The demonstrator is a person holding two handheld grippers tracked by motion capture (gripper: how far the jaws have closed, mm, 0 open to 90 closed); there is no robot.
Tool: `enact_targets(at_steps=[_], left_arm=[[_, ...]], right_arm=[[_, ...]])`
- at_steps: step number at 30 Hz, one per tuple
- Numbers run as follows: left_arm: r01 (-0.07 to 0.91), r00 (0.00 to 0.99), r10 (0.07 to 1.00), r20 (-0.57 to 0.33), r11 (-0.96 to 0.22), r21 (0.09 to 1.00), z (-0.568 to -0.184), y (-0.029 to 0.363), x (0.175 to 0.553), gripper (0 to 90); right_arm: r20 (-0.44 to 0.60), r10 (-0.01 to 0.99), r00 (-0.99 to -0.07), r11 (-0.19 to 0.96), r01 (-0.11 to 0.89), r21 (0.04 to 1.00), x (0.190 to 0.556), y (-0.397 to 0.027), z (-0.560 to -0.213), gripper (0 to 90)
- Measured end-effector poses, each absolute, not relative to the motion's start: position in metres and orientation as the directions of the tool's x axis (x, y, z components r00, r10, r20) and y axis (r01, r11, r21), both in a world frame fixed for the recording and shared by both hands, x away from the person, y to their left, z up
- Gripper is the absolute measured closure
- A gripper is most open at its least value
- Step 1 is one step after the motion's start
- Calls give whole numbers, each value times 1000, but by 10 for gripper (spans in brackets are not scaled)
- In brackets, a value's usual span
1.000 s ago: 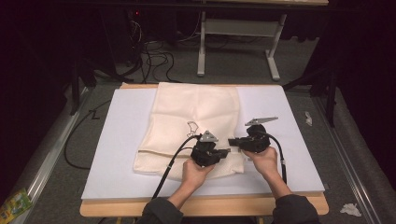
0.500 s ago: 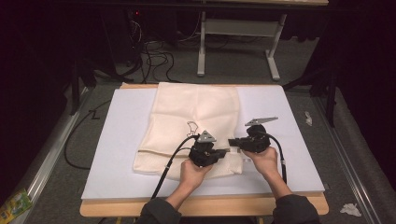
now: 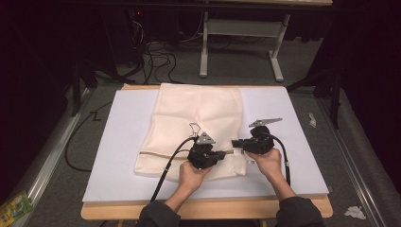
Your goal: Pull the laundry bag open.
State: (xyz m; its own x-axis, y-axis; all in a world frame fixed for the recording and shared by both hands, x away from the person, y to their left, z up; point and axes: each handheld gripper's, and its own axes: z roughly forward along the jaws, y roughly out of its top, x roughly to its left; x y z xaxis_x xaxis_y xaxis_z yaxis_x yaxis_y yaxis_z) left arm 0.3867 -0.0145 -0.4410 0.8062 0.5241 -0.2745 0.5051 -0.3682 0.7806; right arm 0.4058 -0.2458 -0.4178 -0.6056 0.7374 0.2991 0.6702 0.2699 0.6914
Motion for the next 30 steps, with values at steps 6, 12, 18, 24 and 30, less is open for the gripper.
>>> enact_targets(at_steps=[6, 12, 18, 24, 30], left_arm=[[505, 806, 527, -271, -374, 778, -441, -12, 387, 871], [509, 803, 529, -274, -370, 777, -442, -8, 387, 870], [515, 800, 531, -279, -369, 774, -443, -5, 388, 871], [515, 800, 531, -280, -367, 775, -443, -4, 388, 871], [523, 794, 538, -283, -367, 769, -445, 0, 387, 870]], right_arm=[[304, 736, -604, 266, 672, 691, 406, -245, -419, 891], [306, 736, -605, 267, 674, 689, 406, -245, -419, 891], [307, 738, -601, 265, 676, 687, 406, -246, -421, 891], [307, 734, -606, 268, 674, 688, 407, -245, -422, 891], [308, 735, -604, 266, 675, 688, 406, -246, -422, 891]])
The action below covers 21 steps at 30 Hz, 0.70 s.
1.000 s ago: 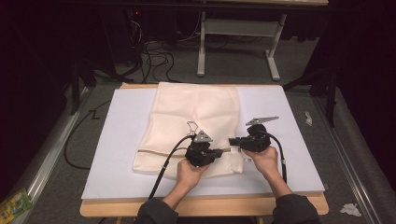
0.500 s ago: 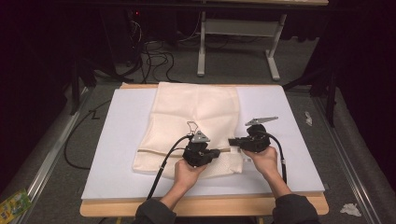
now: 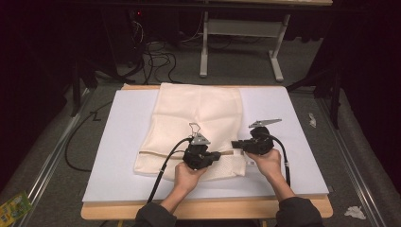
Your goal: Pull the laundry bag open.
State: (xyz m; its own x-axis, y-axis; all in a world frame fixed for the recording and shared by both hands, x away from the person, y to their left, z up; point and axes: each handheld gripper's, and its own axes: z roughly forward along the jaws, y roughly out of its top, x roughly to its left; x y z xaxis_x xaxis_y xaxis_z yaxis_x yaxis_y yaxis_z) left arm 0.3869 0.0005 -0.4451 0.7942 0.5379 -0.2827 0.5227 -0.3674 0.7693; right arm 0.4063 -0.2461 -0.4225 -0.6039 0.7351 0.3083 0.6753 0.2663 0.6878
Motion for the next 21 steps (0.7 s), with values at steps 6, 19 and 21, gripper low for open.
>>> enact_targets(at_steps=[6, 19, 21], left_arm=[[519, 796, 537, -281, -366, 772, -445, 2, 387, 870], [521, 792, 545, -276, -367, 771, -446, 6, 386, 870], [526, 787, 552, -274, -370, 766, -447, 7, 386, 870]], right_arm=[[309, 732, -607, 270, 675, 687, 406, -245, -422, 891], [308, 728, -612, 275, 672, 688, 406, -246, -423, 891], [306, 730, -611, 273, 671, 690, 406, -247, -423, 891]])
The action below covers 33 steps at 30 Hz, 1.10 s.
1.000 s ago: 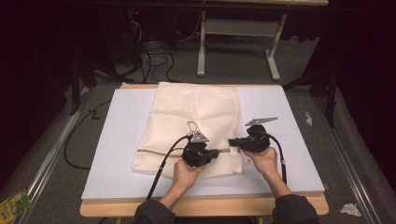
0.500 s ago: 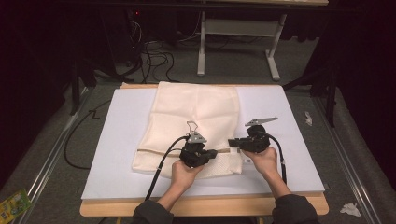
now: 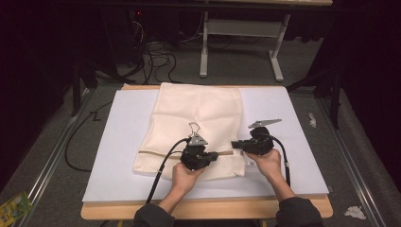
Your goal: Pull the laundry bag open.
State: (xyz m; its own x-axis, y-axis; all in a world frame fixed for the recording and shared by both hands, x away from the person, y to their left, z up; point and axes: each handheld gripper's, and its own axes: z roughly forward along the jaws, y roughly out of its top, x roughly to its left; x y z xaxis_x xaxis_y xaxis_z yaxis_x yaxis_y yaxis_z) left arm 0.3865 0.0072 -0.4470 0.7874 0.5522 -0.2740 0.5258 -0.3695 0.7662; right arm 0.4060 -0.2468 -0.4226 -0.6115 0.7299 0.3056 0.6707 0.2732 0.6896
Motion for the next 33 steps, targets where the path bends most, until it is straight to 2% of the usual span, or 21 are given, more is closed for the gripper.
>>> enact_targets(at_steps=[33], left_arm=[[532, 768, 586, -259, -357, 768, -448, 25, 387, 870]], right_arm=[[304, 738, -603, 266, 673, 690, 405, -255, -422, 891]])
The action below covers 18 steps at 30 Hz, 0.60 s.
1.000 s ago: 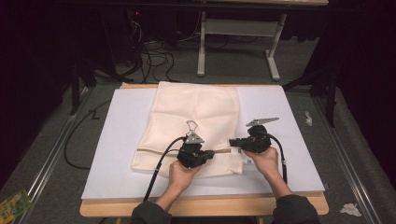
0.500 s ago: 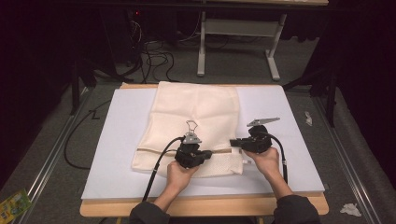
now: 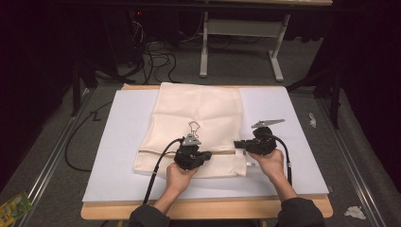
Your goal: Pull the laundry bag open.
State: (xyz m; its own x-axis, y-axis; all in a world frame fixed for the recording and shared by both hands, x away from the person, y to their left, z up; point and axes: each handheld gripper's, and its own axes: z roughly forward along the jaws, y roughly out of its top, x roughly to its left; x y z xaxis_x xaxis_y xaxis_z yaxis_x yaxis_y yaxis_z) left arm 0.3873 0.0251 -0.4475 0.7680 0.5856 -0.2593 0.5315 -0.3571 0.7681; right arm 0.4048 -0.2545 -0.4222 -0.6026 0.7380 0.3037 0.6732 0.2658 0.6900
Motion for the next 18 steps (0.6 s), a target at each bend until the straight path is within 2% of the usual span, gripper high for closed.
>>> enact_targets(at_steps=[18], left_arm=[[533, 760, 595, -260, -343, 773, -447, 33, 386, 870]], right_arm=[[296, 745, -598, 269, 675, 687, 405, -255, -424, 890]])
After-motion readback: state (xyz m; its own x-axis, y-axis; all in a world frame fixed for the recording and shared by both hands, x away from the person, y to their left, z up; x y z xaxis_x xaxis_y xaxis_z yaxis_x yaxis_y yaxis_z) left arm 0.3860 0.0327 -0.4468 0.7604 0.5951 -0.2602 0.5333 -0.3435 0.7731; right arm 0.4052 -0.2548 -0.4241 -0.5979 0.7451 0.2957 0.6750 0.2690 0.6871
